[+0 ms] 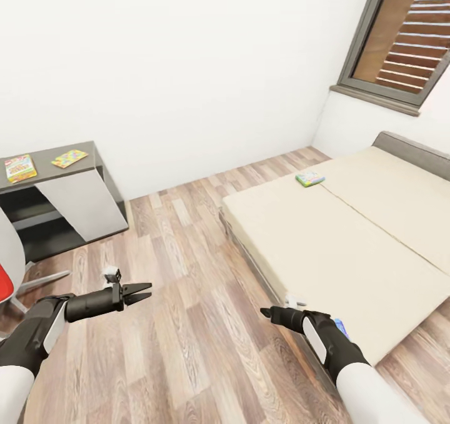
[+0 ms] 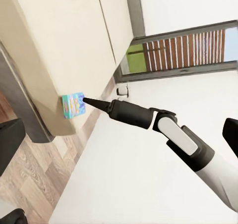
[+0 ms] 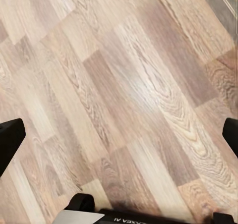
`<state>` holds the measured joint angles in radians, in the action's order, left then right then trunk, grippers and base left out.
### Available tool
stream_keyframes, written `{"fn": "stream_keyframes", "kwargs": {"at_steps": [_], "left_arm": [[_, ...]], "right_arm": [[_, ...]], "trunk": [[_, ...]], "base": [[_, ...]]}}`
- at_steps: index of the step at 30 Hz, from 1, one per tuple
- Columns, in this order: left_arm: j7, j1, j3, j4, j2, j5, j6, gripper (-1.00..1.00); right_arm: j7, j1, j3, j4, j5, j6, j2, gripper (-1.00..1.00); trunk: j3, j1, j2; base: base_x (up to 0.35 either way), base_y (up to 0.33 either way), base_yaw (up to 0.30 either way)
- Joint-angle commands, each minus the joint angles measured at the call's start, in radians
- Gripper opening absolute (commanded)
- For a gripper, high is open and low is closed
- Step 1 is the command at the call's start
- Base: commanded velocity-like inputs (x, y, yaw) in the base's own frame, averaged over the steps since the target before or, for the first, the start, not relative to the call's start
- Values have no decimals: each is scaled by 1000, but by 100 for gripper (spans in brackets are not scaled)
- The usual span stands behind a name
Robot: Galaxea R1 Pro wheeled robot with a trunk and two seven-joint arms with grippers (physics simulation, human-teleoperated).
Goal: Put all the toys in the child's room - the three board games (two on the bed and one on the table), the two jigsaw puzzles on the table, and the tennis ball on the table - inside the toy box on the table in the child's room.
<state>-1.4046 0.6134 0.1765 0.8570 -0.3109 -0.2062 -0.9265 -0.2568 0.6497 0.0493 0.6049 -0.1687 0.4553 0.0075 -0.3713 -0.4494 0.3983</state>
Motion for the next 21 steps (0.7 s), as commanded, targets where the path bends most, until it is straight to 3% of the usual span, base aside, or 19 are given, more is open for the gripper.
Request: {"fn": "stream_keyframes", "kwargs": {"at_steps": [1, 21], "left_arm": [[-2, 0, 0, 0, 0, -2, -10, 100], [-2, 0, 0, 0, 0, -2, -10, 100]], "right_arm": [[-2, 1, 4, 1, -5, 7, 1, 100], [-2, 1, 4, 1, -5, 6, 0, 100]], "trunk": [[-1, -1, 2], [11, -1, 2]], "base": [[0, 112, -277], [0, 104, -277]]}}
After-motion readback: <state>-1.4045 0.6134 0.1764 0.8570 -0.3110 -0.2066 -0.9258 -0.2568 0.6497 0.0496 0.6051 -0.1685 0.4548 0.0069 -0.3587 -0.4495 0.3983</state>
